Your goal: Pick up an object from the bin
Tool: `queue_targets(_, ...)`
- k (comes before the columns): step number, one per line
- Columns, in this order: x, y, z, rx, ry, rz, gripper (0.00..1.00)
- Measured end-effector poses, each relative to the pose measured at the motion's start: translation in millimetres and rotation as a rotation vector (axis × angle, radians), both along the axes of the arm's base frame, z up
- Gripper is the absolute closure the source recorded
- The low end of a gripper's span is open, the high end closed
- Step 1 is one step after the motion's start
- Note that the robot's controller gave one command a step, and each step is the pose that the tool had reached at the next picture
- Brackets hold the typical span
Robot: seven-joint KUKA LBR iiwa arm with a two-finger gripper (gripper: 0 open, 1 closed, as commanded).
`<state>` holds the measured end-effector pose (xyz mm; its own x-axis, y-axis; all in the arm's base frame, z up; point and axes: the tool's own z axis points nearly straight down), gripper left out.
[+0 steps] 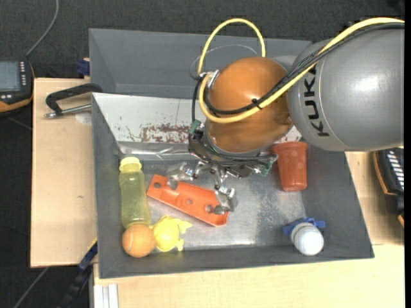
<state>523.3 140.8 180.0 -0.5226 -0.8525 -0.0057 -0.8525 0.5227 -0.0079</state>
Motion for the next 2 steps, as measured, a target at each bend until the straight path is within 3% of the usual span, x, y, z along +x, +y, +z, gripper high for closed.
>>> queue_targets(1, 2.1, 6, -17, -0.002, -0.007, 0.130, 0.00)
queue_targets(2, 3.2, 8, -48, -0.003, 0.000, 0.344, 0.00)
